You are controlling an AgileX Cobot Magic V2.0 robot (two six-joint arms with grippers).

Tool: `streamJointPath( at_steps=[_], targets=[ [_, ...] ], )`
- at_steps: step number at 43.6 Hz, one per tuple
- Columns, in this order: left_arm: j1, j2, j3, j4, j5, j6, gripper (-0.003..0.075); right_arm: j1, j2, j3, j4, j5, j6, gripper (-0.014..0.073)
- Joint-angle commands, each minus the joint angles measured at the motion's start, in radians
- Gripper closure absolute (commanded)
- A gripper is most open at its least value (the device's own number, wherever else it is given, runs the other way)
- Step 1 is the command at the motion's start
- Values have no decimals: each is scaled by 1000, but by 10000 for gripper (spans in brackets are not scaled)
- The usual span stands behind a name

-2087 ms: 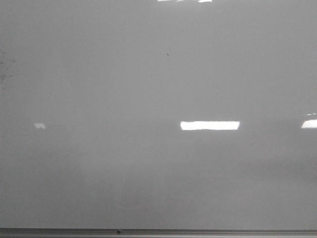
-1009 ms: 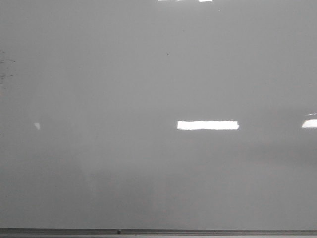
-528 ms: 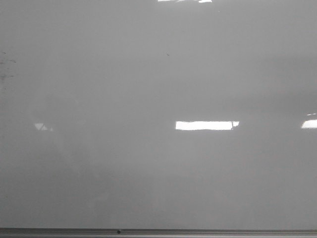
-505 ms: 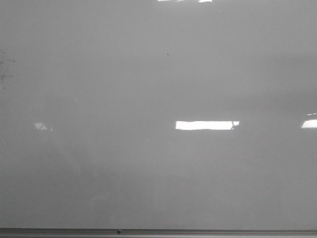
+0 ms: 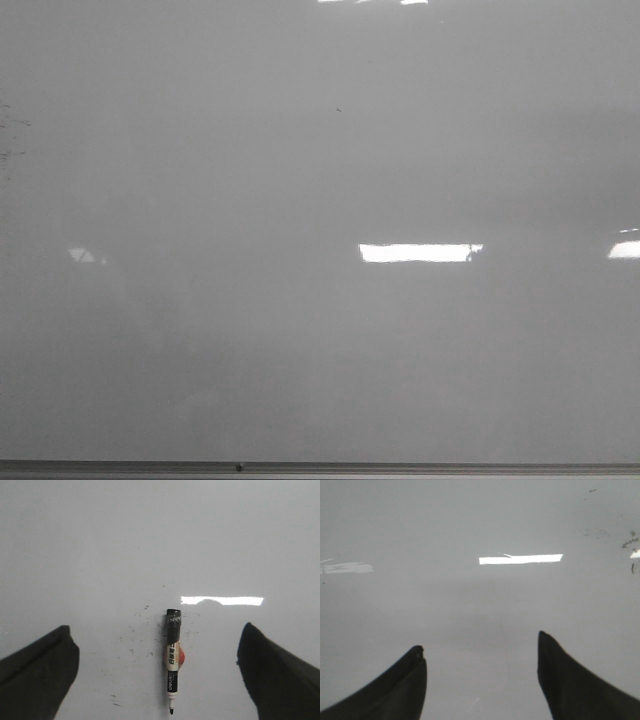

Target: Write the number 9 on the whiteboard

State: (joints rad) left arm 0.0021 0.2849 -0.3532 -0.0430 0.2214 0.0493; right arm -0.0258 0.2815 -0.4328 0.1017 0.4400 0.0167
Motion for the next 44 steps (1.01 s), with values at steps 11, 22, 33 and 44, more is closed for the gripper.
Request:
streamJointPath(
  at_steps=[11, 22, 33, 44],
  targets=[
    [1, 66, -49, -18, -21, -10, 110, -6, 17, -36, 4, -89, -1, 21],
    [1, 424, -114, -37, 31, -2, 110, -6, 17, -36, 4, -89, -1, 21],
    [-95, 791, -217, -12, 75, 1, 110, -6, 17, -36, 4, -89, -1, 21],
    [-114, 1041, -261, 4, -186, 1, 110, -2, 17, -36, 4, -89, -1, 21]
  ],
)
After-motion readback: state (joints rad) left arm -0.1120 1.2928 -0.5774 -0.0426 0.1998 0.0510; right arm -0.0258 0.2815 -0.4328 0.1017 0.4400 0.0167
